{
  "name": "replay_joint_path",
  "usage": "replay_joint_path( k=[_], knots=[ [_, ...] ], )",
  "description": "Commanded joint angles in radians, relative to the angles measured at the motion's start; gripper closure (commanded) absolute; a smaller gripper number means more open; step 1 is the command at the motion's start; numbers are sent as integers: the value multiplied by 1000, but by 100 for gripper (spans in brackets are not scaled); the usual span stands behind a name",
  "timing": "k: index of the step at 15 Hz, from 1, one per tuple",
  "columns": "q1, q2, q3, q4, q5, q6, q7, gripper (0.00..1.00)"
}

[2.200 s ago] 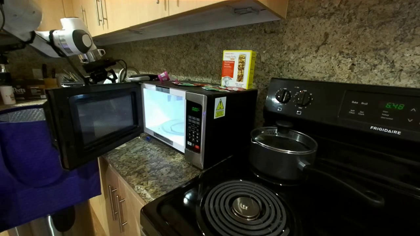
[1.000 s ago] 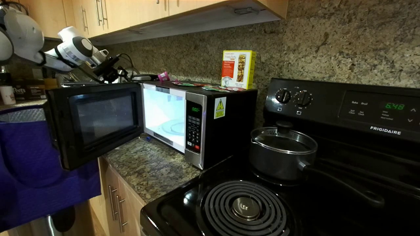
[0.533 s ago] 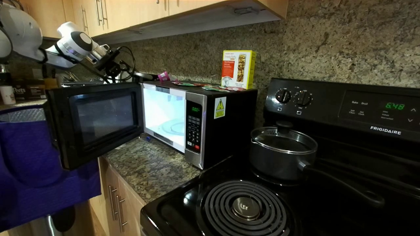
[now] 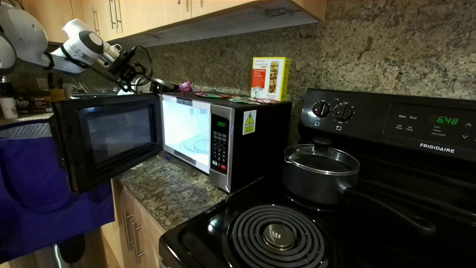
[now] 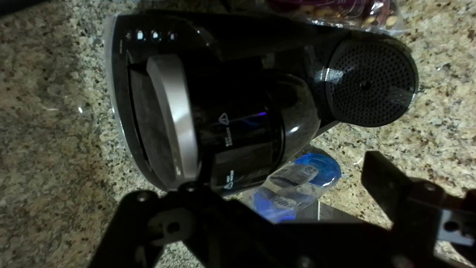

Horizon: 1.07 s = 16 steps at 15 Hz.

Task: Open the coffee maker and place the bottle inside the blue bag

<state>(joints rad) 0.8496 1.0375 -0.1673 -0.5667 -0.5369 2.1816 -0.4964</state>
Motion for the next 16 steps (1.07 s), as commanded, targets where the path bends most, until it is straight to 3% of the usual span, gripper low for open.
replay_joint_path(
  k=[1,9,10,11,12,16],
  knots=[
    [-22,62,4,146,-7,8,-65,0],
    [-73,113,-46,262,14,79,-36,0],
    [-69,112,-37,260,25,64,-42,0],
    [-49,42,-47,138,11,84,-3,0],
    [-46,102,-45,253,25,0,-29,0],
    [33,32,-72,182,2,-111,13,0]
  ],
)
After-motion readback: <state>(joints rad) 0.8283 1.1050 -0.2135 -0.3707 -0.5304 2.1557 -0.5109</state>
